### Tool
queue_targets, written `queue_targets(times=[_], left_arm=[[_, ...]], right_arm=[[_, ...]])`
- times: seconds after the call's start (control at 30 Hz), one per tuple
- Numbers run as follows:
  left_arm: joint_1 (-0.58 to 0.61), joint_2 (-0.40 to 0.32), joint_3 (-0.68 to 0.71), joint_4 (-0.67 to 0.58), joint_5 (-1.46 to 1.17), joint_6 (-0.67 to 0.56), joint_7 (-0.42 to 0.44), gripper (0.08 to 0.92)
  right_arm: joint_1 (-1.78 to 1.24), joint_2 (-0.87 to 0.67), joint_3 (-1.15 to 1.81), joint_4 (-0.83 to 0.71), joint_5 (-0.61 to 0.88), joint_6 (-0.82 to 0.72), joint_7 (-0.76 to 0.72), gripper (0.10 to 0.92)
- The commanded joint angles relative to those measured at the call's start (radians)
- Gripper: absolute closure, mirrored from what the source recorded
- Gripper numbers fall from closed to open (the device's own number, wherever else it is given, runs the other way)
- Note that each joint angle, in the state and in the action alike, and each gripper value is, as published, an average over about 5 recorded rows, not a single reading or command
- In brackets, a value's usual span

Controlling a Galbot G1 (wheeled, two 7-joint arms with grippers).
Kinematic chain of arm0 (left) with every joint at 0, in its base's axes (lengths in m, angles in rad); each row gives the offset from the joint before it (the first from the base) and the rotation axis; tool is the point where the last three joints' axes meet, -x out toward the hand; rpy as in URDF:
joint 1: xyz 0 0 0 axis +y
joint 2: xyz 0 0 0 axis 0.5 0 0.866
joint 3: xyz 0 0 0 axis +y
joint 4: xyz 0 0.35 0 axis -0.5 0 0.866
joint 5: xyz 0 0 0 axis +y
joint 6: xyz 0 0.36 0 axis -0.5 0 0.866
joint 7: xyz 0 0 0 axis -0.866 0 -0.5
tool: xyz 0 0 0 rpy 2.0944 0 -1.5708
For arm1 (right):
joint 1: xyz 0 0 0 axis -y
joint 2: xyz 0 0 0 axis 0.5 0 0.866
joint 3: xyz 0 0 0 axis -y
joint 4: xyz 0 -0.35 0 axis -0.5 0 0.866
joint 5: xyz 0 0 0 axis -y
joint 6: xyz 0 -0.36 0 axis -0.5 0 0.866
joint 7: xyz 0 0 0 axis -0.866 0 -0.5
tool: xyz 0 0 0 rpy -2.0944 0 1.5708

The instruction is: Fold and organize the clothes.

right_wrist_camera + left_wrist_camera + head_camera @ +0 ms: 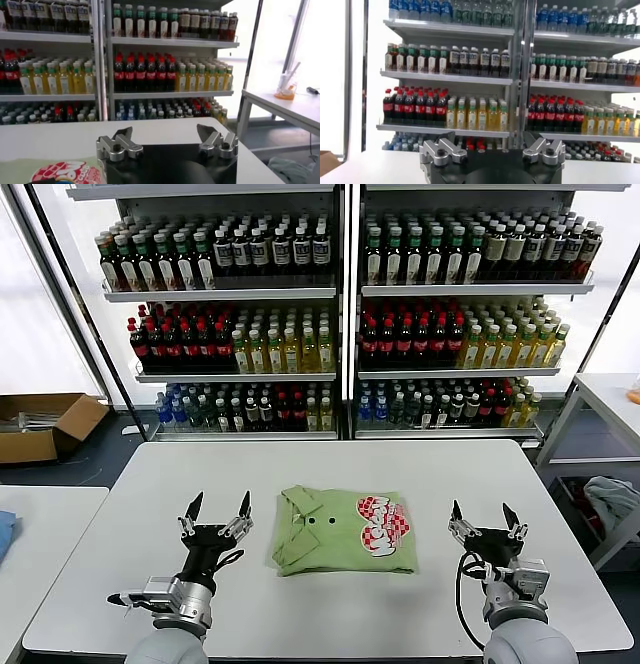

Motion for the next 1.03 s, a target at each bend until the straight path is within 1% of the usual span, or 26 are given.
queue_targets(times=[0.03, 0.3, 0.5, 1.03], left_arm=[[0.002, -0.004, 0.004, -0.002, 0.005, -0.016, 0.002, 0.177], [0.021, -0.004, -0.001, -0.043, 0.068, 0.004, 0.029, 0.177], [0.013, -0.004, 0.009, -0.036, 0.072, 0.004, 0.041, 0.177], [0.02, -0.008, 0.015, -0.034, 0.078, 0.011, 0.04, 0.177]], right_arm=[[-0.011, 0.003, 0.0, 0.0, -0.011, 0.005, -0.003, 0.203], [-0.035, 0.014, 0.001, 0.025, -0.028, 0.006, -0.005, 0.203], [-0.045, 0.015, 0.01, 0.033, -0.037, 0.006, -0.011, 0.203], [-0.056, 0.016, 0.016, 0.036, -0.044, 0.008, -0.02, 0.203]])
